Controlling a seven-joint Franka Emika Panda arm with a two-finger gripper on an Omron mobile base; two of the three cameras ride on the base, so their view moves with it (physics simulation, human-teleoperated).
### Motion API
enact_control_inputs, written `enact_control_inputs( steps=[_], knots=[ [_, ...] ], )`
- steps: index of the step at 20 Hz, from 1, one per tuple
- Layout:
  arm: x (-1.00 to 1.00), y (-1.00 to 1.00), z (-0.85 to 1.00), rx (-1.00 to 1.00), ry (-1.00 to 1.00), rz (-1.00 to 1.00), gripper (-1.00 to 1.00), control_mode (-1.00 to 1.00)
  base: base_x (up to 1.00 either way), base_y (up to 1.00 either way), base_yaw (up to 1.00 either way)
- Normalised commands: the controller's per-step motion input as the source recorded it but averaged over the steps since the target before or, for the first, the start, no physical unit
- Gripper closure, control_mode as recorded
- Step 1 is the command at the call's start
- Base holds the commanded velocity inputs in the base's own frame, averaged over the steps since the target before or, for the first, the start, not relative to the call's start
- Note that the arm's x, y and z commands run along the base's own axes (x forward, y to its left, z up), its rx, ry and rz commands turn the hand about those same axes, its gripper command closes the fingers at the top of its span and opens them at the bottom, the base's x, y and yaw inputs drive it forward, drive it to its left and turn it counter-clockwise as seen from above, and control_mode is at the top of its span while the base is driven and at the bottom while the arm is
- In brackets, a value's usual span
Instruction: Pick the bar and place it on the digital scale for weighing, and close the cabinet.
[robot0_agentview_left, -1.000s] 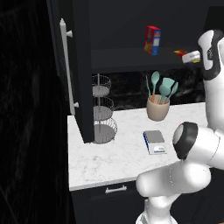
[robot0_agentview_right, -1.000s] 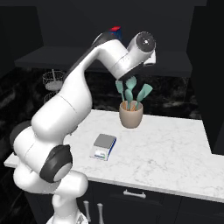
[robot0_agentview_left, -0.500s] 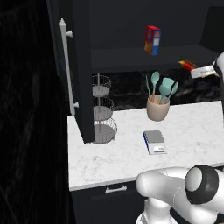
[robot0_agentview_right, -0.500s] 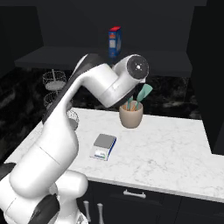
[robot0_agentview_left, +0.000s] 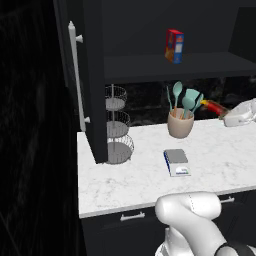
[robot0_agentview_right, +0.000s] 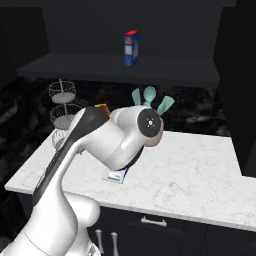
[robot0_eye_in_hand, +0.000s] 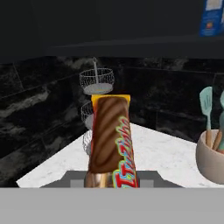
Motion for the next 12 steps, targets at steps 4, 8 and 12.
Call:
enact_control_inputs(
  steps=[4,8,12],
  knots=[
    [0.00,0.33,-0.99,-0.10,0.02,0.36,1.00,-1.00,0.00,0.00,0.00],
    [0.21,0.41,-0.83,-0.05,0.01,0.29,1.00,-1.00,0.00,0.00,0.00],
    [0.40,0.16,-0.66,0.00,0.00,0.19,1.00,-1.00,0.00,0.00,0.00]
  ],
)
